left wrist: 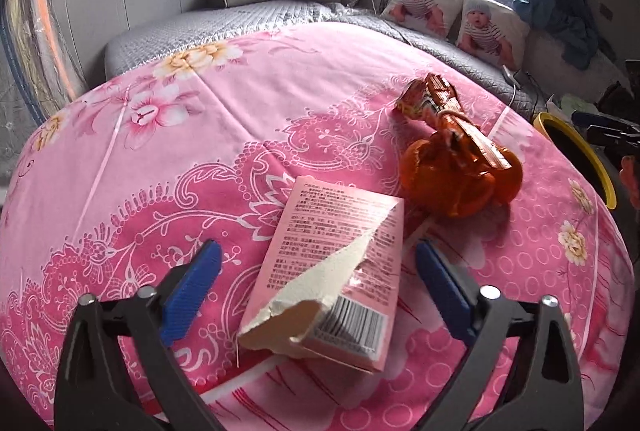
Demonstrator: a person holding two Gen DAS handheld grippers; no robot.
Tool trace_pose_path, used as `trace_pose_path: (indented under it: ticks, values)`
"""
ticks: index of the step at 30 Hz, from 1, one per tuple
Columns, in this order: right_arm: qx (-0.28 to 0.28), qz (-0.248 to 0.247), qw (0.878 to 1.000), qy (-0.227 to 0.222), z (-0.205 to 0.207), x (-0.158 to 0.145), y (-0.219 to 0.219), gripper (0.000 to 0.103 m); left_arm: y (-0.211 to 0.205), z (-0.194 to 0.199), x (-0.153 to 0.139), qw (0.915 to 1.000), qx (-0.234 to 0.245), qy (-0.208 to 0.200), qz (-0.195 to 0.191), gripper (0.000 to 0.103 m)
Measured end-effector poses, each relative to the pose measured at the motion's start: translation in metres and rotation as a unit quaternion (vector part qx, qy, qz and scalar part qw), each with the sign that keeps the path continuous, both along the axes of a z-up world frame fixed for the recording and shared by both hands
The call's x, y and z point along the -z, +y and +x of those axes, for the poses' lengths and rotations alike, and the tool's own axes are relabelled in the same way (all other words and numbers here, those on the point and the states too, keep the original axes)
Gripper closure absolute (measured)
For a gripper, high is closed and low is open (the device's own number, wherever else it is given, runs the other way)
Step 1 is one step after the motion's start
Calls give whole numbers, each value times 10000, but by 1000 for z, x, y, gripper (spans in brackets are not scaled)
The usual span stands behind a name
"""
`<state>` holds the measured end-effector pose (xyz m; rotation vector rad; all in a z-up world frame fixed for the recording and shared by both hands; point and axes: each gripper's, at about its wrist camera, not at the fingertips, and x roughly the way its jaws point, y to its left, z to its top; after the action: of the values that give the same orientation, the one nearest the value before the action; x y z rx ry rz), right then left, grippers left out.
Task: Collect trash
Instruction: 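Grasp the torn pink snack box with the left tool while the right tool grasps the orange wrapper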
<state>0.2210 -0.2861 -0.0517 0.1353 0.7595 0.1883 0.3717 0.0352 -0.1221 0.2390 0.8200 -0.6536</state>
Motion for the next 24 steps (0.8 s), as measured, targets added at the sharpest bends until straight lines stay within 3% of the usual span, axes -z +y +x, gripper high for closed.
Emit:
trace_pose_path:
  ticks: [1, 2, 6, 11, 16, 18, 20, 24]
  values:
    - [-103, 54, 9999, -21, 1, -1, 3, 35, -1, 1, 1, 10000, 22, 37, 17, 36]
    - [-226, 148, 9996, -17, 2, -2, 5, 35, -3, 1, 3, 10000, 41, 46, 68, 38]
    - [-713, 285, 9970, -62, 11, -14, 24, 34, -6, -3, 4, 9998, 54, -69, 177, 40]
    - [-1428, -365, 9884, -377, 29, -35, 80, 34, -1, -13, -10, 9998, 5, -192, 18, 43]
    - [-2019, -921, 9747, -255, 48, -28, 129, 34, 15, -36, -34, 9988, -132, -416, -237, 43]
    - [-1734, -690, 9824, 116, 65, -24, 125, 34, 23, -51, -45, 9973, -287, -578, -348, 43]
    - [-1449, -95, 9877, 580, 83, -21, 111, 34, 31, -71, -57, 9948, -445, -779, -474, 43]
    - [-1082, 685, 9847, 1183, 114, -20, 93, 34, 51, -103, -76, 9879, -724, -992, -950, 42]
